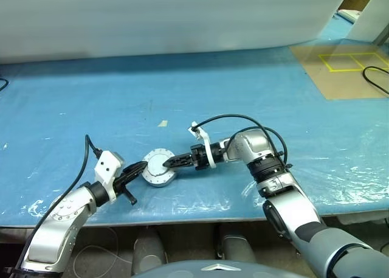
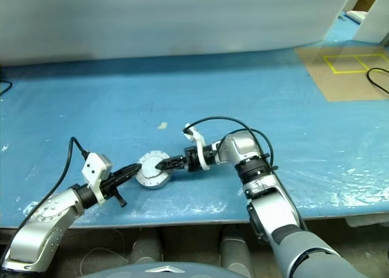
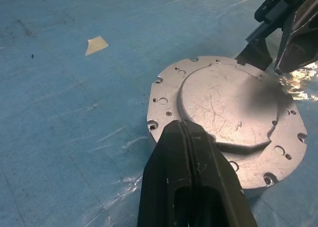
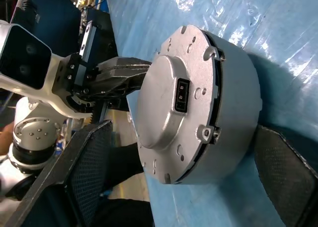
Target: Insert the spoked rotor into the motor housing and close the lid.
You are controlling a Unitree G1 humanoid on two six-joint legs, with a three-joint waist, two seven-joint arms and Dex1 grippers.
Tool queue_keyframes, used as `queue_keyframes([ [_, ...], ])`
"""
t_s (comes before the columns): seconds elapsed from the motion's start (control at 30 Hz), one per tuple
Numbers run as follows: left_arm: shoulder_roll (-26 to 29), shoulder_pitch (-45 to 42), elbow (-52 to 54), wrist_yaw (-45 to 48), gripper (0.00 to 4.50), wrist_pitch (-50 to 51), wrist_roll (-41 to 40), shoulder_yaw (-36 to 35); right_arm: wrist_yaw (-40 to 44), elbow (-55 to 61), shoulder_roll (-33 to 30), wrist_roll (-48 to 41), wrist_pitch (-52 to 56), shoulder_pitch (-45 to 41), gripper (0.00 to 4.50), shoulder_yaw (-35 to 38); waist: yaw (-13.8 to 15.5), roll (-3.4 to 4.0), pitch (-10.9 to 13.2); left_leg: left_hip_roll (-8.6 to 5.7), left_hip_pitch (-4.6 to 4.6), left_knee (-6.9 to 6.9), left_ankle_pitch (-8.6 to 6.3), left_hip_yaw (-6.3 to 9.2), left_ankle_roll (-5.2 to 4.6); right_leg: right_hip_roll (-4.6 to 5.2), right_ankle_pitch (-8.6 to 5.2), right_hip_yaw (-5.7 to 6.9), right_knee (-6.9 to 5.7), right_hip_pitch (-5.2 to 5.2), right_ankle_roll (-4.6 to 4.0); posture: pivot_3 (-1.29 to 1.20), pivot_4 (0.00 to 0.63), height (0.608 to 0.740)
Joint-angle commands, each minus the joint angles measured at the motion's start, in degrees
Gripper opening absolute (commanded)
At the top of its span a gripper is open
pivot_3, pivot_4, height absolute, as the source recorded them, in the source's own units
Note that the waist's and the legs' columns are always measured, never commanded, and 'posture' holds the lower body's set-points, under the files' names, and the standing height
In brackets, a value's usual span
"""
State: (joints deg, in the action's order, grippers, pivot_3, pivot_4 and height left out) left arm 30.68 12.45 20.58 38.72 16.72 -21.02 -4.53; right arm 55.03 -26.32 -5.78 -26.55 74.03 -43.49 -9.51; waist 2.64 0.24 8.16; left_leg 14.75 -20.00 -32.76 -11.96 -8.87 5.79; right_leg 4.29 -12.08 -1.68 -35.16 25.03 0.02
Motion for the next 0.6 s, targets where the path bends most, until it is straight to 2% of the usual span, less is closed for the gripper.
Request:
queue_keyframes([
  [0.03,0.4,0.8,-0.5,0.4,0.00,0.6,1.1,1.4,-1.3,-1.1,1.1,-2.8,2.6,0.1,3.94,3.2,0.0,0.00,0.0,0.00,0.00,0.00,0.00,0.00,0.00,0.00,0.00,0.00,0.01,0.00,0.00,0.00,0.150,0.740],
  [0.23,0.4,0.5,-0.7,0.5,0.00,0.6,1.4,1.6,-1.6,-1.8,1.5,-4.5,3.3,-0.9,1.84,5.8,0.0,0.02,0.0,0.01,-0.08,0.09,0.01,0.00,0.01,-0.02,0.00,0.03,0.18,0.02,0.00,0.00,0.150,0.740],
  [0.33,0.4,0.5,-0.8,0.7,0.00,0.5,1.7,1.8,-1.4,-1.1,1.7,-6.2,4.3,-0.9,1.10,6.8,0.1,0.01,0.0,0.01,-0.09,0.11,0.01,-0.01,0.01,-0.02,0.00,0.05,0.25,0.01,0.00,0.00,0.150,0.740],
  [0.6,-0.3,0.2,-0.6,0.1,0.00,0.7,1.1,1.4,-1.9,0.5,2.1,-6.2,5.0,0.0,1.10,6.3,0.3,0.02,0.0,0.01,-0.09,0.13,0.01,-0.03,0.01,-0.01,0.00,0.05,0.28,0.01,0.00,0.00,0.150,0.740],
])
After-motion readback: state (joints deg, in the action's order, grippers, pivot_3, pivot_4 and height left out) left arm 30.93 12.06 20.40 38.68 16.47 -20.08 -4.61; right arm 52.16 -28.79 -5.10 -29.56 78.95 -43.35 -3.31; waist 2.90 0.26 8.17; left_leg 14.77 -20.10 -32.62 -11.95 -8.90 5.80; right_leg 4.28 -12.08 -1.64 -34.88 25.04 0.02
